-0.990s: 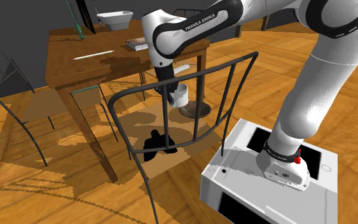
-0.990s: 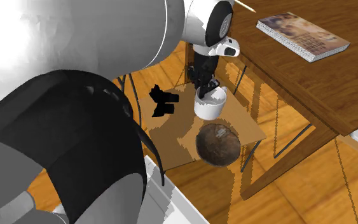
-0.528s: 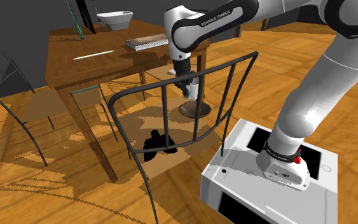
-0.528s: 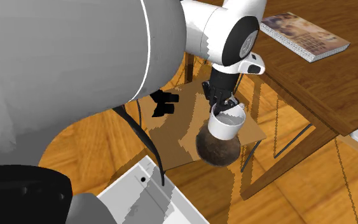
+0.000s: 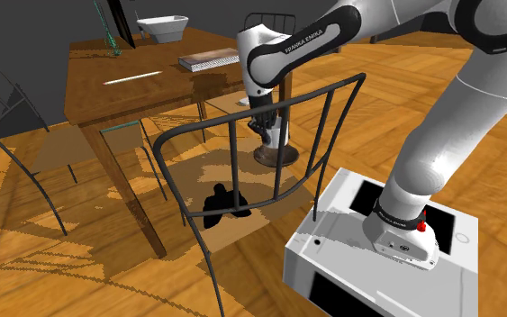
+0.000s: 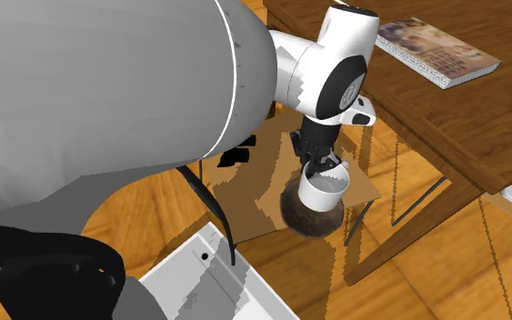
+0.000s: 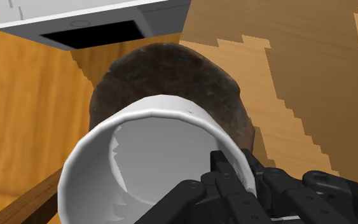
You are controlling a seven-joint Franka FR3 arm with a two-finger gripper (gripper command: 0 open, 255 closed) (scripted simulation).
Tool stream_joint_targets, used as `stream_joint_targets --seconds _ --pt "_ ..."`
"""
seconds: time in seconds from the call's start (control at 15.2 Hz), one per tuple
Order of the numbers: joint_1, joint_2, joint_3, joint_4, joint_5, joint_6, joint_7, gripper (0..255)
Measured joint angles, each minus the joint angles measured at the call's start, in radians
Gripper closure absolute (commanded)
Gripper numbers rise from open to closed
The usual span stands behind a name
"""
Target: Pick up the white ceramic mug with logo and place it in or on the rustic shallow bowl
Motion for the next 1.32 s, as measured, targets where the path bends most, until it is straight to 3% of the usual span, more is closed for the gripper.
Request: stream_joint_targets --seconds 0.46,0.92,0.99,1.32 --pt "-0.001 0.039 0.002 -0.058 -0.007 0.097 0.006 255" --pt "-0.001 0.046 0.003 -0.066 -0.008 0.112 0.007 255" --pt "-0.001 0.046 0.003 -0.066 -0.008 0.112 0.007 0" --pt "-0.001 0.046 0.003 -0.066 -0.008 0.112 0.007 0"
